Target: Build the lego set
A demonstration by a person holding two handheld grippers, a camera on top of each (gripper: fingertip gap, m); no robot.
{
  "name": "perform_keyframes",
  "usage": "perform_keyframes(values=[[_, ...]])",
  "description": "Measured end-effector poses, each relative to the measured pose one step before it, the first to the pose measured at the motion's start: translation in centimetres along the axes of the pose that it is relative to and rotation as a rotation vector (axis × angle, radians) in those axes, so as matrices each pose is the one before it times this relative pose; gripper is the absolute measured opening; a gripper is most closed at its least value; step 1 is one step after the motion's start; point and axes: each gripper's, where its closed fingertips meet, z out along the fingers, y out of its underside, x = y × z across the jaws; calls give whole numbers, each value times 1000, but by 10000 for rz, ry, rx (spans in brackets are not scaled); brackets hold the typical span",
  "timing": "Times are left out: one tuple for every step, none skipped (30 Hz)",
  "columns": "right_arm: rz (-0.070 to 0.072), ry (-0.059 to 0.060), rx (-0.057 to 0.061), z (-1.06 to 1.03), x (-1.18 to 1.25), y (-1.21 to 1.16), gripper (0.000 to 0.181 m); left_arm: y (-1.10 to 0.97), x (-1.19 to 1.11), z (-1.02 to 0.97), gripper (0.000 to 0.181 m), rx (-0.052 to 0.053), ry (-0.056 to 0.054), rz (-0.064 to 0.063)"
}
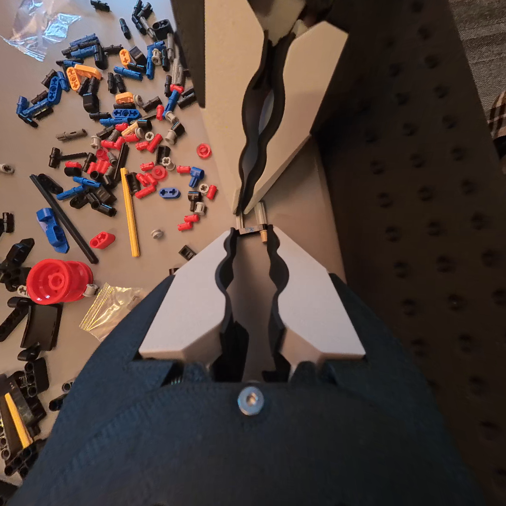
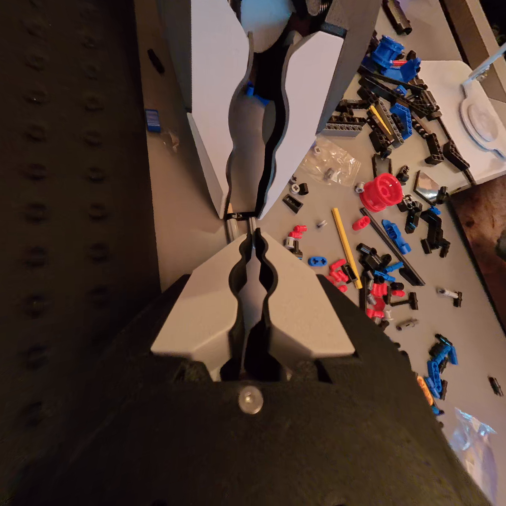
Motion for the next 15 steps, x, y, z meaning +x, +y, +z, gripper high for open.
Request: perform_keyframes(values=[[-40, -123, 51, 12, -15, -17, 0, -7, 4, 7, 21, 16, -10, 29], [-25, -107, 34, 24, -25, -41, 0, -4, -3, -5, 21, 22, 11, -8], [-42, -115, 44, 6, -15, -28, 0, 5, 1, 6, 21, 14, 11, -20], [-14, -121, 41, 9, -22, -20, 0, -12, 2, 6, 21, 12, 9, -3], [-63, -94, 41, 16, -5, -24, 0, -6, -1, -2, 21, 22, 11, -22], [-27, -105, 27, 42, 5, -29, 0, -11, 4, 3, 21, 21, 15, -17], [5, -112, 30, 17, 4, -10, 0, 2, -3, 9, 21, 30, 7, 13], [-1, -47, 12, 8, 10, 14, 1, -13, 0, -3, 21, 7, 0, -33], [-25, -3, 5, 0, 9, 23, 1, -4, 2, -1, 21, -24, -12, 23], [48, -13, 4, -4, 17, 15, 1, -19, -15, -5, 21, -15, -20, 12], [-15, 52, -6, 37, 35, -21, 1, -11, 9, -30, 22, -34, -28, -22], [-68, 88, 1, 51, -11, -55, 1, -3, 143, -44, 22, -93, 14, -15], [-24, 69, -3, 12, 16, -24, 1, 13, 16, -60, 23, -125, -126, 68], [-5, 57, -7, -7, 2, -10, 1, 58, -98, -106, 25, -153, -195, 83], [-16, 61, -9, -2, 4, -5, 1, 93, 6, -74, 25, -132, -110, 13]])
